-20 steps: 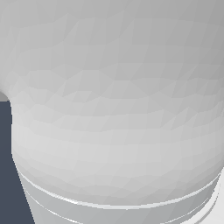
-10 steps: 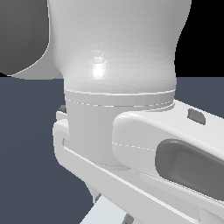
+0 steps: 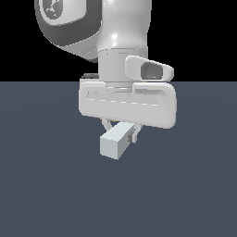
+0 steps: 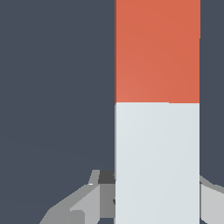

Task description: Insert the peg into the horizontal hole in a box.

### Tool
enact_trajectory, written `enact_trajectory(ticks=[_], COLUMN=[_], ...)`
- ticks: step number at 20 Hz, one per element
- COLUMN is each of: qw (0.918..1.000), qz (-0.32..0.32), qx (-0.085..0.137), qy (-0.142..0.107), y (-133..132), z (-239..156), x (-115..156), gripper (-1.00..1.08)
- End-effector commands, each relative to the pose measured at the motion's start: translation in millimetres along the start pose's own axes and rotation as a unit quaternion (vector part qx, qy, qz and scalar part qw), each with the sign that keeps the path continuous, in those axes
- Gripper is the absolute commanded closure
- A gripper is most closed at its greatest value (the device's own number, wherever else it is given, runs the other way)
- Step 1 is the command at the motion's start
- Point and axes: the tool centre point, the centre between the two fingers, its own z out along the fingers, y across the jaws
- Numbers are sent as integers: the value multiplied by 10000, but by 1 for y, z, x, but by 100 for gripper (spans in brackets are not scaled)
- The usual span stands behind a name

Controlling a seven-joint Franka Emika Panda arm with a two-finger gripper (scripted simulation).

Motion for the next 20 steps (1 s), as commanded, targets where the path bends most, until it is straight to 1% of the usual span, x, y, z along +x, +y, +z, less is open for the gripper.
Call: enact_trajectory(ticks=[1,6,10,14,20], qw=[9997,9983,9971,9963,9965], qz=[-226,-579,-766,-856,-836], qx=[-18,-20,-20,-19,-15], qy=[3,1,2,3,9], y=[-19,-53,-72,-81,-79], z=[-16,-40,-53,-59,-58], x=[35,87,115,128,126], gripper=[108,108,108,108,108])
